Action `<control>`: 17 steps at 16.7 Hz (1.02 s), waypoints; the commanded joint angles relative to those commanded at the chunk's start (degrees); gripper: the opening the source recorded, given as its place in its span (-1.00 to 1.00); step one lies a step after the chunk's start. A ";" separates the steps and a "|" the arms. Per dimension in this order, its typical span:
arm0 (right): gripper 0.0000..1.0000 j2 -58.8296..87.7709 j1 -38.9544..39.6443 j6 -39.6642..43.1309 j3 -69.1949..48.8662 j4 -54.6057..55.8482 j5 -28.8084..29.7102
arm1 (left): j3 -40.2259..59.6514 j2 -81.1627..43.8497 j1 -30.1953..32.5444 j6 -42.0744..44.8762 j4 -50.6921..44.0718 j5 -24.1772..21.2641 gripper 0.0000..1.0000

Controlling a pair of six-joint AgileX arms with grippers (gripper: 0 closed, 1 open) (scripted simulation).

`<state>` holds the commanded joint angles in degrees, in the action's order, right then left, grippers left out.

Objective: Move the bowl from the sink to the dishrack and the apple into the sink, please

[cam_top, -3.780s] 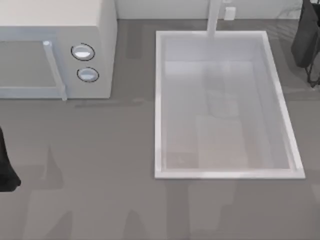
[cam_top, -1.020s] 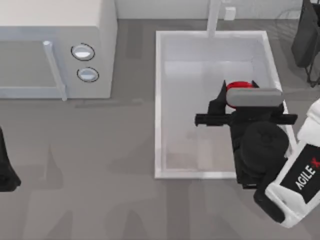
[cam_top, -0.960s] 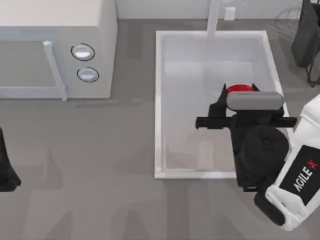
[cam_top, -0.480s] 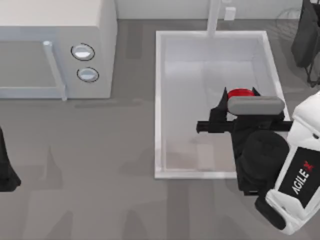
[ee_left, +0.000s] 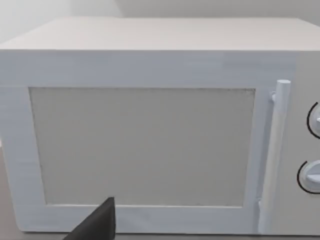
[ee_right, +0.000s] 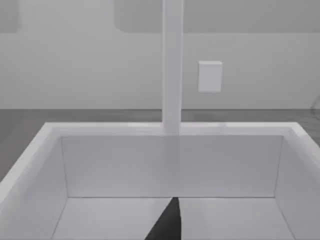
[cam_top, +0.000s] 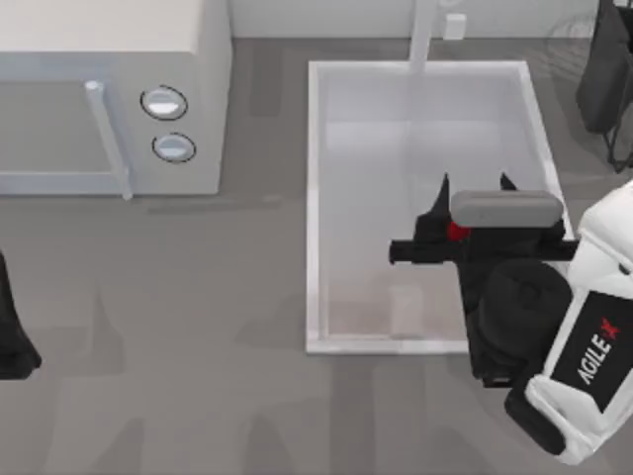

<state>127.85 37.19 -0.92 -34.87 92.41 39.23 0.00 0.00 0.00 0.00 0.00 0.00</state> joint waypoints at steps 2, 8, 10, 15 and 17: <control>0.81 0.00 0.00 0.00 0.00 0.00 0.00 | 0.00 0.00 0.00 0.00 0.00 0.00 1.00; 1.00 0.00 0.00 0.00 0.00 0.00 0.00 | 0.00 0.00 0.00 0.00 0.00 0.00 1.00; 1.00 0.00 0.00 0.00 0.00 0.00 0.00 | 0.00 0.00 0.00 0.00 0.00 0.00 1.00; 1.00 -1.76 -1.20 -0.01 0.97 -1.71 -1.01 | 0.00 0.00 0.00 0.00 0.00 0.00 1.00; 1.00 -5.95 -3.96 0.01 3.30 -5.77 -3.20 | 0.00 0.00 0.00 0.00 0.00 0.00 1.00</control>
<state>121.90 33.23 -0.91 -31.57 86.65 36.03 0.00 0.00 0.00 0.00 0.00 0.00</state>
